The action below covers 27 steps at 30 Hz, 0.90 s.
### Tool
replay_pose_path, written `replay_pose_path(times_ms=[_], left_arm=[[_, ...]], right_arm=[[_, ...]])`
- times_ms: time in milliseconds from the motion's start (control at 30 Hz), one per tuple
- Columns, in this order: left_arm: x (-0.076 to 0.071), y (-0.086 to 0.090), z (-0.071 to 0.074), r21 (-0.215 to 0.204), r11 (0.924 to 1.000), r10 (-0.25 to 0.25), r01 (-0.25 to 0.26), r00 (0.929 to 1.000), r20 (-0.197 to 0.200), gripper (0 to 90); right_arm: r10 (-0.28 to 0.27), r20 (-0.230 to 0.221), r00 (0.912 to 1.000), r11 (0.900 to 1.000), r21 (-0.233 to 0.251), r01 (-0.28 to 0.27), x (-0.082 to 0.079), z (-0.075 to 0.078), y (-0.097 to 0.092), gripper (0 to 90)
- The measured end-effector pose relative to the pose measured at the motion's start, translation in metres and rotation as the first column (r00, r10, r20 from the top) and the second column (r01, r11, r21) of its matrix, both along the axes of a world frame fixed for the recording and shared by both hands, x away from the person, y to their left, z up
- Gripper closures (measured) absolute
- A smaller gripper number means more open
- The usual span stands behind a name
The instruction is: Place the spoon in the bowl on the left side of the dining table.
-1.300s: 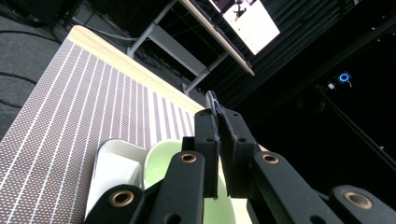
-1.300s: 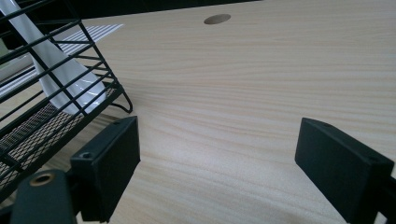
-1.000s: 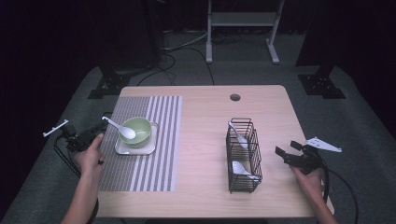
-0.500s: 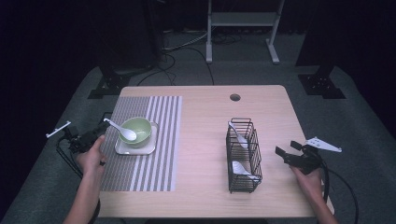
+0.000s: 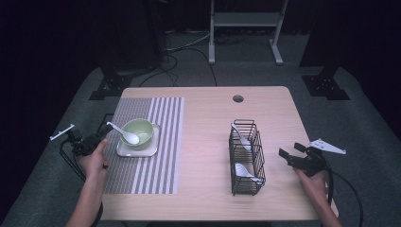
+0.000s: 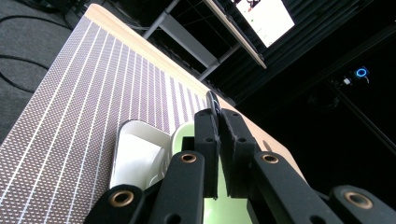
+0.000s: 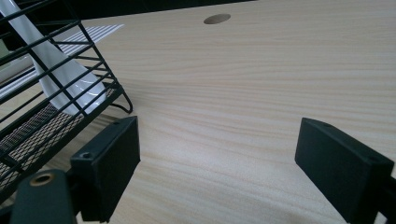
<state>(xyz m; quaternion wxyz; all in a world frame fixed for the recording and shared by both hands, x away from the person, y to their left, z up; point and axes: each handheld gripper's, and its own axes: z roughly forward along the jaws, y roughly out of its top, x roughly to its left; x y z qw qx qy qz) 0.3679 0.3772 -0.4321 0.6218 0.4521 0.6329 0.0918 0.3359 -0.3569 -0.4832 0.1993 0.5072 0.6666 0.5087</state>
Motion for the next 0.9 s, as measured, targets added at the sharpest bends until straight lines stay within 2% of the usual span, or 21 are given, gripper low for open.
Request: replay_pose_path(times_ms=[533, 633, 767, 900], left_arm=[[-0.001, 0.005, -0.011, -0.017, 0.9998, 0.01, -0.01, 0.9999, -0.012, 85.4], [-0.001, 0.006, -0.014, -0.034, 0.9994, 0.001, -0.001, 0.9998, -0.022, 80.6], [-0.002, 0.005, -0.014, 0.001, 1.0, -0.007, 0.007, 0.9995, -0.03, 76.0], [-0.005, 0.006, -0.013, 0.012, 0.9999, -0.007, 0.008, 0.9994, -0.032, 71.2]], right_arm=[[0.002, -0.002, 1.0, 1.0, 0.001, -0.002, 0.001, 0.0, 0.0, 12.9], [0.003, 0.0, 1.0, 1.0, 0.002, -0.003, 0.001, 0.0, -0.001, 12.9], [0.004, -0.004, 1.0, 1.0, 0.009, -0.004, 0.001, 0.0, -0.001, 12.9], [0.003, 0.003, 1.0, 1.0, 0.009, -0.003, 0.0, 0.0, -0.001, 12.9]])
